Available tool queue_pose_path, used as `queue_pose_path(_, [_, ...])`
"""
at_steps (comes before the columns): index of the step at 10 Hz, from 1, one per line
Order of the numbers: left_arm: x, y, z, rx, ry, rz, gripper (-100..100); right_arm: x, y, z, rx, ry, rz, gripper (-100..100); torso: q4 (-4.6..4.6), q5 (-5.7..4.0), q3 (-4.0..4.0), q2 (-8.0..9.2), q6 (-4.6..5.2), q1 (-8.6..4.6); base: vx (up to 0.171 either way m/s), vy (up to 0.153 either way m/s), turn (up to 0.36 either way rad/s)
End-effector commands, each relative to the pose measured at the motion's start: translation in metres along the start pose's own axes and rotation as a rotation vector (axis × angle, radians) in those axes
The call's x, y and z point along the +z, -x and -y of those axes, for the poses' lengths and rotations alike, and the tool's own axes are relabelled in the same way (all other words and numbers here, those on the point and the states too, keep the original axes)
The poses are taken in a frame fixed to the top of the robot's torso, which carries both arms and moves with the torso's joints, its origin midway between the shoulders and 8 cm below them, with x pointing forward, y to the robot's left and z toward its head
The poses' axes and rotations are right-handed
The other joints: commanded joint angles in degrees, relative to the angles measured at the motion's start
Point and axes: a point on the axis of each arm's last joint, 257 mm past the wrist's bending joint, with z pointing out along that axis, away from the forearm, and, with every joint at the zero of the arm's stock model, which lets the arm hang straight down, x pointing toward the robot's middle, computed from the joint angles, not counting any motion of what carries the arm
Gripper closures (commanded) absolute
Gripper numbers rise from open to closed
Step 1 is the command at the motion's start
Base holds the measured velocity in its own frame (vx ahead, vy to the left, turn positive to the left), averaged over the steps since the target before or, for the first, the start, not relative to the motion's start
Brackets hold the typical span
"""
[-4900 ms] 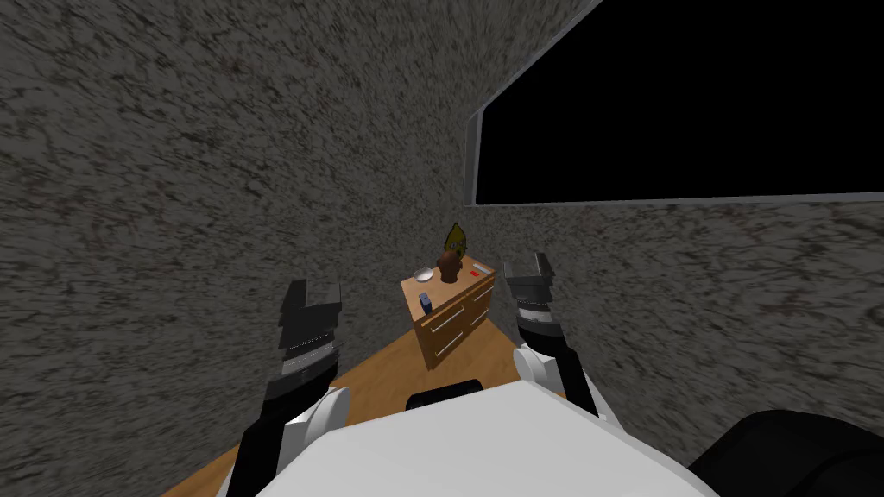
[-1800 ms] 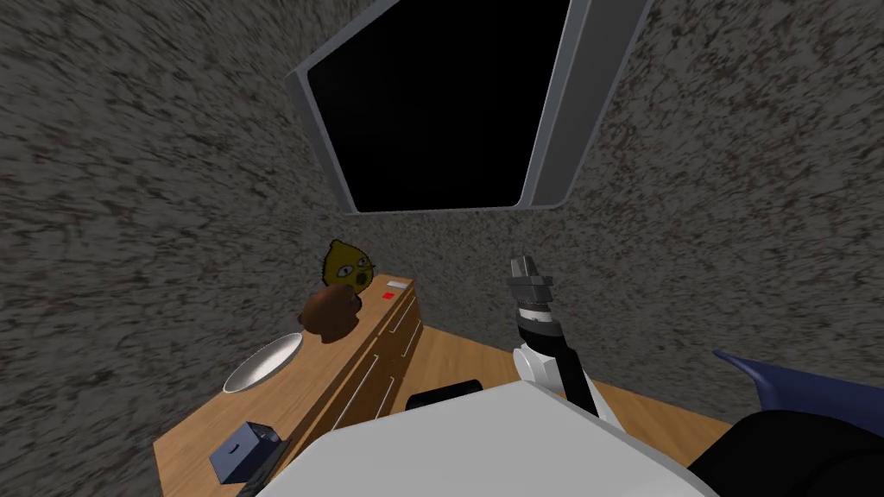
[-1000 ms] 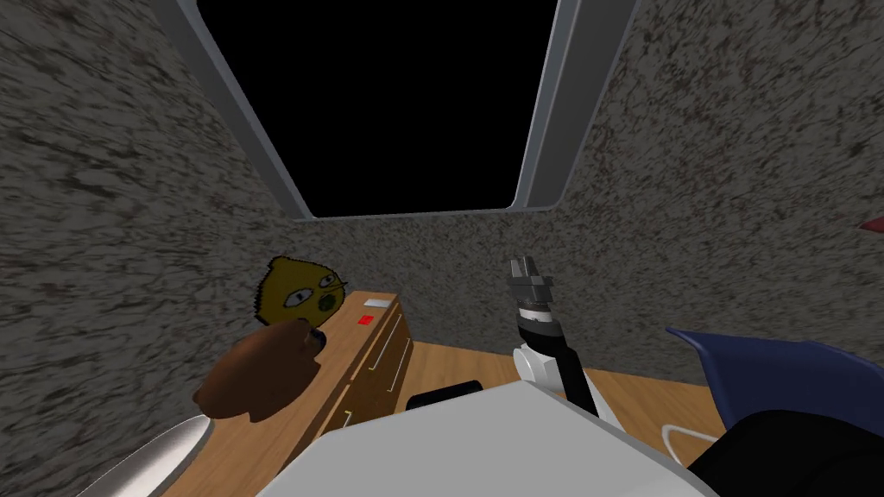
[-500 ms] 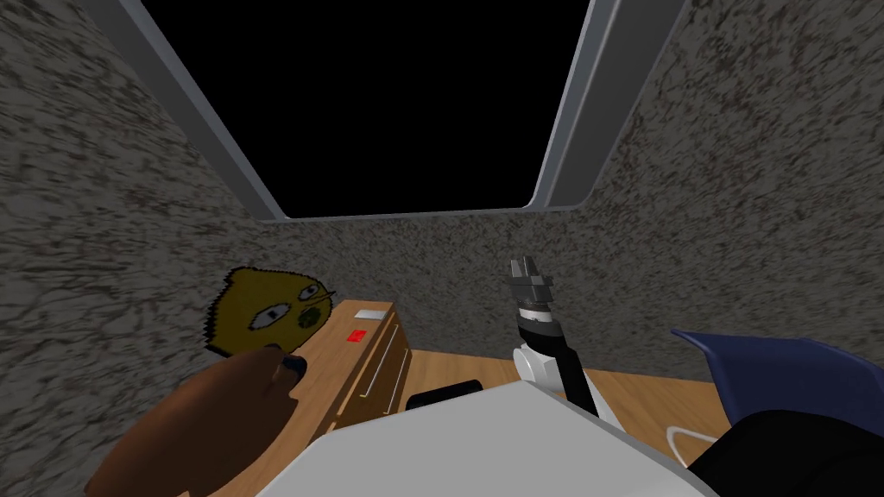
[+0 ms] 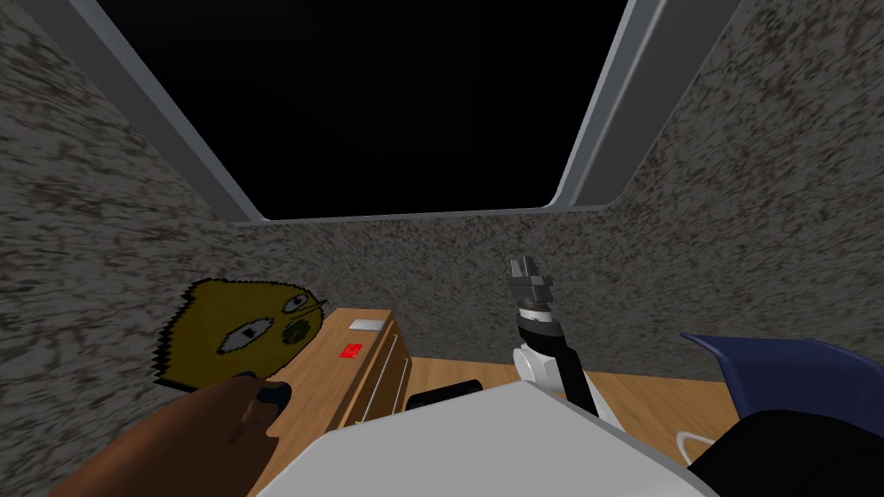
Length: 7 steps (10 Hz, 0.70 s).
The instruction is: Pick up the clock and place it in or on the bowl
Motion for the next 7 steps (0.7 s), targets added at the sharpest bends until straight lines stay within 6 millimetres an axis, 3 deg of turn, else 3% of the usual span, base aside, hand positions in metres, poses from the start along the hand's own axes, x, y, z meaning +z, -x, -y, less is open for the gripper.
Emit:
queue_pose_path(1, [-0.004, 0.007, -0.019, 0.030, 0.045, -0.002, -100, 0.000, 0.000, 0.000, 0.000, 0.000, 0.000, 0, 0.00, 0.00, 0.00, 0.00, 0.00, 0.00, 0.085, 0.050, -0.030])
queue_pose_path(2, [-0.001, 0.005, -0.013, 0.018, 0.028, -0.001, -100, 0.000, 0.000, 0.000, 0.000, 0.000, 0.000, 0, -0.01, 0.01, -0.01, -0.03, 0.00, 0.07, 0.040, 0.027, -0.009])
queue_pose_path(3, [-0.001, 0.005, -0.015, 0.020, 0.030, -0.001, 0, 0.000, 0.000, 0.000, 0.000, 0.000, 0.000, 0, 0.02, 0.01, 0.05, 0.10, -0.01, -0.01, 0.007, 0.005, -0.001])
queue_pose_path(4, [0.005, 0.002, -0.016, 0.017, 0.031, -0.001, -100, 0.000, 0.000, 0.000, 0.000, 0.000, 0.000, 0, 0.05, -0.02, 0.12, 0.21, -0.01, -0.09, 0.007, 0.014, -0.025])
queue_pose_path(7, [0.019, -0.005, -0.019, 0.012, 0.034, -0.004, -100, 0.000, 0.000, 0.000, 0.000, 0.000, 0.000, 0, 0.07, 0.00, 0.17, 0.29, -0.01, -0.02, 0.005, 0.025, -0.025])
